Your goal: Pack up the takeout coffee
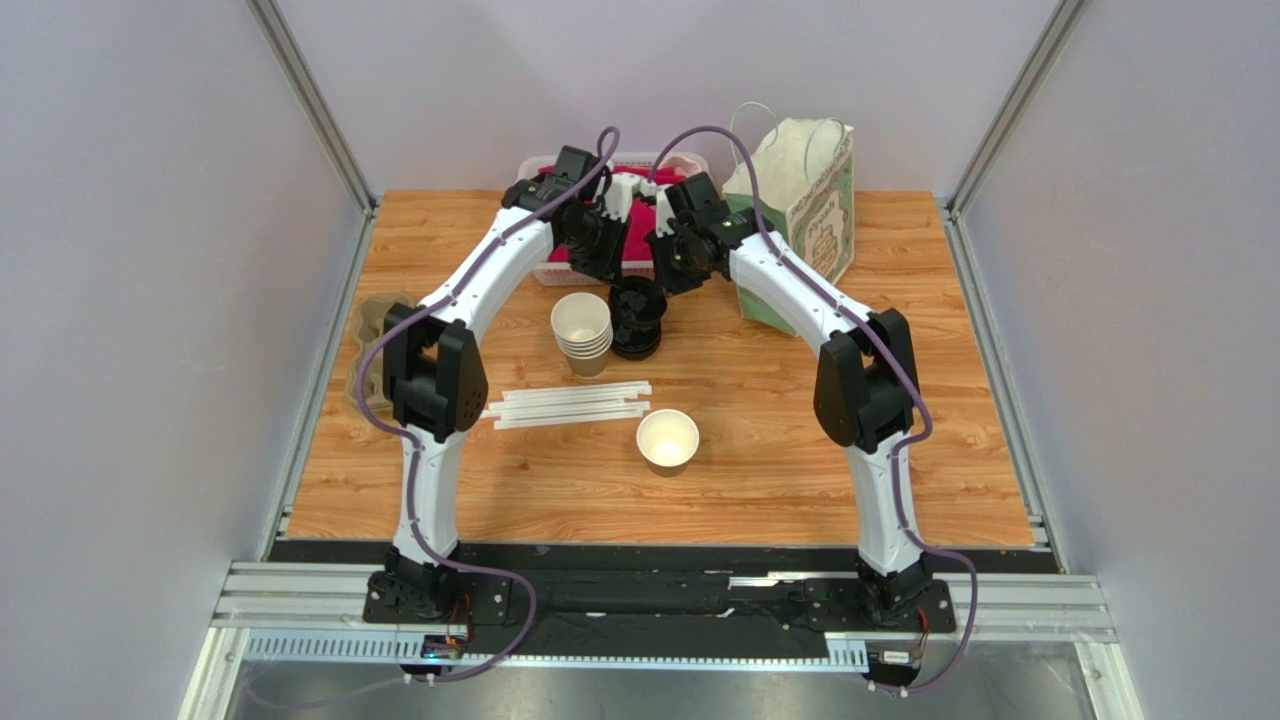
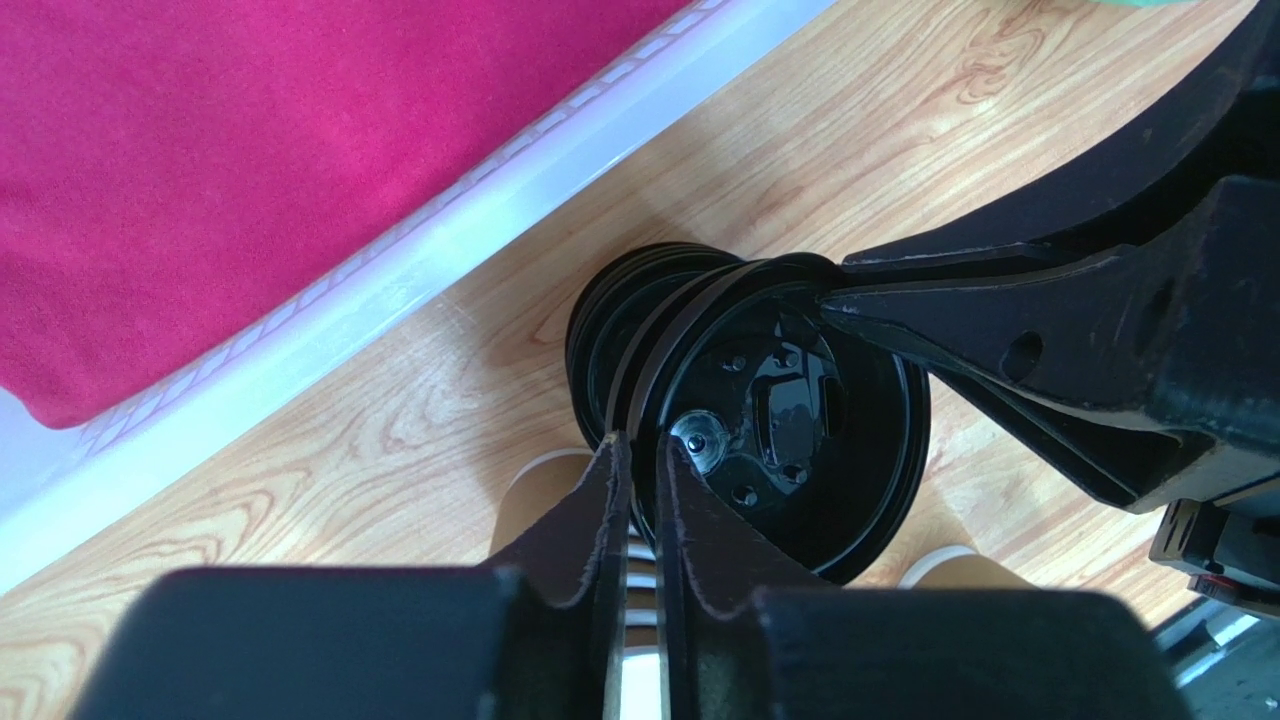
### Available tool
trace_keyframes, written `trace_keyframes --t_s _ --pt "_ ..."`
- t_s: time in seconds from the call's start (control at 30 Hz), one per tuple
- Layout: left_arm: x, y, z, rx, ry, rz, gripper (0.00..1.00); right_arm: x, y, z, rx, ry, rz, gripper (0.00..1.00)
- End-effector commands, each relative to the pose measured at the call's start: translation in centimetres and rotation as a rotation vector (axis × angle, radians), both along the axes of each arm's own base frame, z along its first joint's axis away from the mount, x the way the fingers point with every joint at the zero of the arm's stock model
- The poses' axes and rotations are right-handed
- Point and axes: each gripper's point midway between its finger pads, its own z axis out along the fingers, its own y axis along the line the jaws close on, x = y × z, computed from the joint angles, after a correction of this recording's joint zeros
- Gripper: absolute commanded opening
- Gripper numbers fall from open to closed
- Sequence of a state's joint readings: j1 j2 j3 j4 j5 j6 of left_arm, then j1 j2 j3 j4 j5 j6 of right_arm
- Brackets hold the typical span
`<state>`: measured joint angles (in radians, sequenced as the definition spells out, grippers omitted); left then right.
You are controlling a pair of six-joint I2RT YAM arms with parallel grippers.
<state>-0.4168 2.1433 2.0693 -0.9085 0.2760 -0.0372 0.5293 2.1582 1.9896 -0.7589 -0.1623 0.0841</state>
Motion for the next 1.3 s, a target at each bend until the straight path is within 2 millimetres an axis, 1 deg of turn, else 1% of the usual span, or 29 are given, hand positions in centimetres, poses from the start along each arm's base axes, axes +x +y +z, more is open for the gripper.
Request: trace_keyframes --t_s 0.0,0.03,0.07,0.27,0.37,0.43,0.47,0.5,0.57,0.63,0.67,0.7,0.83,0.87,0.97,1.0,1.07,1.1,1.17,1.2,1.23,1.27 --pt "0.0 -0.3 -0.3 0.022 -0.001 -0.007 0.09 0.9 1.2 3.2 0.060 -0.091 0.008 0.00" --pt "-0.1 -0.3 -0.2 0.020 -0.003 -0.007 0.03 0.9 1.3 3.2 0.062 -0.090 0.008 0.00" --pt "-0.1 -0.3 -0.2 0.022 -0.002 -0.003 0.00 0.9 1.2 3.2 0.062 -0.088 0.007 0.00" --pt "-0.2 -0.2 0.1 0.017 -0.012 0.001 0.00 0.9 1.4 2.7 0.059 -0.074 0.013 0.00" --pt "-0.1 -0.2 0.1 0.015 -0.017 0.003 0.00 0.9 1.4 2.1 0.052 -0.062 0.014 0.07" --pt "0.0 -0.1 -0.1 0.020 -0.019 0.006 0.00 0.9 1.4 1.7 0.051 -0.051 0.011 0.14" --pt "0.0 -0.1 -0.3 0.023 -0.018 0.006 0.00 0.9 1.5 1.8 0.054 -0.049 0.012 0.18" --pt "0.0 -0.1 -0.4 0.023 -0.017 0.006 0.00 0.8 1.5 1.7 0.056 -0.044 0.014 0.27" --pt "0.0 -0.1 -0.5 0.020 -0.018 0.006 0.00 0.8 1.5 1.7 0.056 -0.044 0.013 0.34" --pt "0.1 -0.1 -0.5 0.019 -0.017 0.008 0.00 0.9 1.4 1.9 0.055 -0.050 0.011 0.37" --pt "0.1 -0.1 -0.5 0.018 -0.018 0.008 0.00 0.8 1.4 2.1 0.055 -0.052 0.012 0.41" --pt "0.1 -0.1 -0.5 0.017 -0.018 0.007 0.00 0.9 1.3 2.2 0.055 -0.056 0.011 0.42" --pt "0.1 -0.1 -0.3 0.015 -0.020 0.008 0.00 1.1 0.9 2.9 0.058 -0.063 0.008 0.44" --pt "0.1 -0.1 -0.1 0.014 -0.023 0.010 0.00 1.1 0.9 3.1 0.062 -0.065 0.007 0.46" --pt "0.1 0.1 0.6 0.006 -0.034 0.014 0.00 1.1 0.5 4.8 0.088 -0.079 0.004 0.51" --pt "0.1 0.1 0.8 0.002 -0.037 0.013 0.00 1.0 0.6 5.9 0.112 -0.087 0.007 0.52" --pt "0.0 0.2 1.4 -0.004 -0.042 0.014 0.00 1.1 0.2 7.3 0.136 -0.102 0.001 0.56" --pt "-0.1 0.2 1.9 -0.009 -0.052 0.012 0.00 0.8 0.2 8.7 0.160 -0.116 0.010 0.57" --pt "-0.4 0.2 2.4 -0.016 -0.052 0.008 0.00 0.9 -0.4 10.2 0.185 -0.136 0.004 0.61" --pt "-0.5 0.2 2.9 -0.021 -0.062 0.006 0.00 0.5 -0.3 11.0 0.203 -0.140 0.017 0.61" --pt "-0.6 0.2 2.9 -0.021 -0.061 0.005 0.00 0.3 -0.7 12.2 0.218 -0.157 0.017 0.62" --pt "-0.7 0.2 3.2 -0.025 -0.066 0.004 0.00 0.2 -0.7 12.7 0.224 -0.167 0.021 0.64"
